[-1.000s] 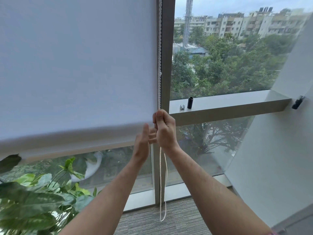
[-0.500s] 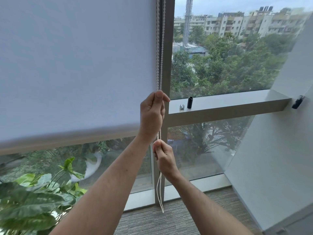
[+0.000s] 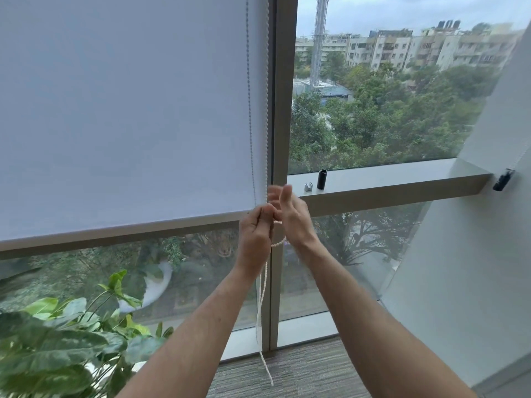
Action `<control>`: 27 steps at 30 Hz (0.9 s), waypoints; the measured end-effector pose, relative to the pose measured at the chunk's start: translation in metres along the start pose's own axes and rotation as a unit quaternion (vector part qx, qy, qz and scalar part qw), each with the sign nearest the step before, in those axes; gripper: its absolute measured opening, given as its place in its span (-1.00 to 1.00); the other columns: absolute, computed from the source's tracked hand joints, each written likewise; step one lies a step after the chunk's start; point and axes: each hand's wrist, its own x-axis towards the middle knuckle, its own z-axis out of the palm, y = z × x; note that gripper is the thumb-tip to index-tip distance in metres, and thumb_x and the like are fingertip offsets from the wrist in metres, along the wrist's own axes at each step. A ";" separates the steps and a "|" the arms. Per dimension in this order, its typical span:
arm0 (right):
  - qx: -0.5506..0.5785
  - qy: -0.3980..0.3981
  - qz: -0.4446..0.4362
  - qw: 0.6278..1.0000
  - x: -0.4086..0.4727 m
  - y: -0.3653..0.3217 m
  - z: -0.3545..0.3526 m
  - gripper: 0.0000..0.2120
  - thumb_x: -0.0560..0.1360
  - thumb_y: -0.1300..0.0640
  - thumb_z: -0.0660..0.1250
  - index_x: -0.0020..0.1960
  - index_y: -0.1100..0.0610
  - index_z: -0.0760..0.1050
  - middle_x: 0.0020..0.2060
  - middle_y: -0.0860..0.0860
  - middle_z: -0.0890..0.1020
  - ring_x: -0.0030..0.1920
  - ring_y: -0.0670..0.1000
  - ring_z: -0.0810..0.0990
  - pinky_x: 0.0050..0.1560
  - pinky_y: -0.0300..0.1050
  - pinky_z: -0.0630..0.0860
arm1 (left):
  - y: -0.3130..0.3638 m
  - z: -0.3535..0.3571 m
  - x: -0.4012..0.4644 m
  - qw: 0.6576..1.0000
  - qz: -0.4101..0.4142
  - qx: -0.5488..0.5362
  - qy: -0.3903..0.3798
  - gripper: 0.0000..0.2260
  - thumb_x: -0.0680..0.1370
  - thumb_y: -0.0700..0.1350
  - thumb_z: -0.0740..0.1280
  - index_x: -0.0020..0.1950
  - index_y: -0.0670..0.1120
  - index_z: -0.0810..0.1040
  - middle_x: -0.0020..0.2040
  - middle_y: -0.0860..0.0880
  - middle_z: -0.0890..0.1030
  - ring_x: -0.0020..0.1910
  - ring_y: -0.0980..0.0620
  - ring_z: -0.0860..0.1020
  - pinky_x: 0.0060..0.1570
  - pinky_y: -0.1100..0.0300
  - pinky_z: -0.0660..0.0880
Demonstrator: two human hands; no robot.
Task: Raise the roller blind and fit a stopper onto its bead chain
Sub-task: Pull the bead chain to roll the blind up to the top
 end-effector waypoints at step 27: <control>0.103 0.039 -0.163 0.980 -0.001 -0.042 0.034 -0.67 0.58 0.02 0.16 -0.36 -0.04 0.42 -0.50 -0.15 0.40 -0.45 -0.14 0.31 -0.40 -0.18 0.27 | 0.083 -0.020 0.052 0.998 0.043 -0.041 -0.021 -0.35 0.40 0.47 0.22 0.05 -0.09 0.61 -0.18 -0.07 0.68 -0.15 -0.07 0.65 -0.14 0.04 0.59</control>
